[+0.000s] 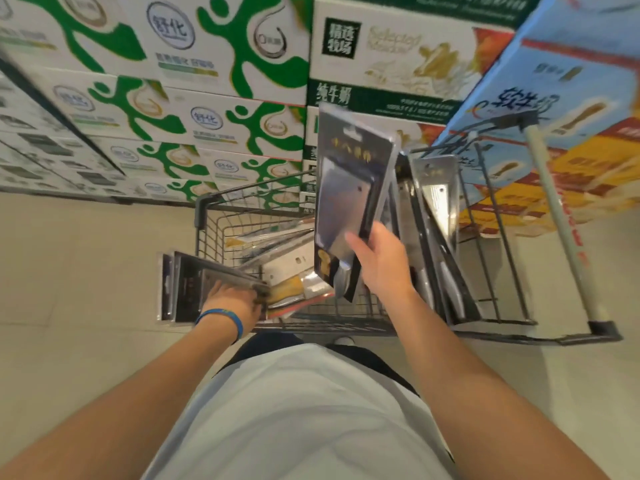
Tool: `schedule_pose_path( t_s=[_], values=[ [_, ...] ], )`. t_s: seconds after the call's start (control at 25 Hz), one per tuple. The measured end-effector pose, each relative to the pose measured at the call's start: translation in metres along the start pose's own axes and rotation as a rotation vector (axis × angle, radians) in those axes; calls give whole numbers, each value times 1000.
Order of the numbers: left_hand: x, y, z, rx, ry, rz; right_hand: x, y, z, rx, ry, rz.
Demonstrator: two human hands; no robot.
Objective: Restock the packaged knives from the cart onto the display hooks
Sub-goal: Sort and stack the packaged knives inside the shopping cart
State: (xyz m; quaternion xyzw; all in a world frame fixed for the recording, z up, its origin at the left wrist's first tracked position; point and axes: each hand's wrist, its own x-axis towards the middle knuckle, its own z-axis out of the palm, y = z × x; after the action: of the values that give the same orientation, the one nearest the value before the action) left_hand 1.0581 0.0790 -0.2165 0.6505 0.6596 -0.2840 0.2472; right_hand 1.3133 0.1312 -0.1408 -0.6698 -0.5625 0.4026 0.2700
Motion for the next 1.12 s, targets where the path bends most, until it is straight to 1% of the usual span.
schedule_pose_path(
  t_s=[0.04, 0.12, 0.24, 0.32, 0.4, 0.48, 0.52, 0.56, 0.6, 0.68, 0.76, 0.8, 0.88, 0.92, 0.96, 1.0, 1.04, 1.12],
  values=[
    [-3, 10, 2, -11, -20, 16, -1, -9, -18, 41, 53, -52],
    [-11, 33, 5, -28, -45, 45, -2, -26, -64, 22, 218, -171],
    [-16, 73, -1, -101, -68, 81, -1, -49, -140, 96, 401, -282],
    [-18, 105, -15, -285, -32, 112, 0, -58, -181, 177, 453, -327],
    [-22, 139, -34, -622, 21, 138, 1, -58, -206, 172, 457, -341],
    [-28, 174, -56, -956, 59, 168, -2, -53, -219, 104, 482, -344],
    [-31, 190, -65, -1042, 72, 171, -5, -49, -224, 62, 505, -354],
    [-32, 201, -71, -1030, 79, 170, -8, -46, -226, 11, 526, -371],
    [-33, 210, -75, -928, 92, 158, -10, -42, -226, -34, 531, -394],
    [-34, 219, -77, -712, 113, 106, -6, -25, -213, -113, 486, -407],
    [-36, 222, -79, -659, 100, 81, 6, 5, -183, -225, 352, -297],
    [-37, 221, -81, -642, 85, 75, 12, 26, -163, -256, 241, -173],
    [-39, 218, -84, -630, 63, 70, 18, 69, -124, -300, -45, 171],
    [-40, 218, -83, -647, 58, 56, 17, 87, -108, -359, -155, 303],
    [-41, 218, -83, -683, 55, 42, 14, 103, -96, -430, -192, 352],
    [-41, 218, -83, -726, 46, 29, 12, 114, -89, -483, -173, 339],
    [-41, 218, -84, -768, 36, 22, 10, 119, -85, -495, -139, 305],
    [-39, 217, -83, -816, -7, 16, 5, 116, -83, -472, -114, 292]
  ],
)
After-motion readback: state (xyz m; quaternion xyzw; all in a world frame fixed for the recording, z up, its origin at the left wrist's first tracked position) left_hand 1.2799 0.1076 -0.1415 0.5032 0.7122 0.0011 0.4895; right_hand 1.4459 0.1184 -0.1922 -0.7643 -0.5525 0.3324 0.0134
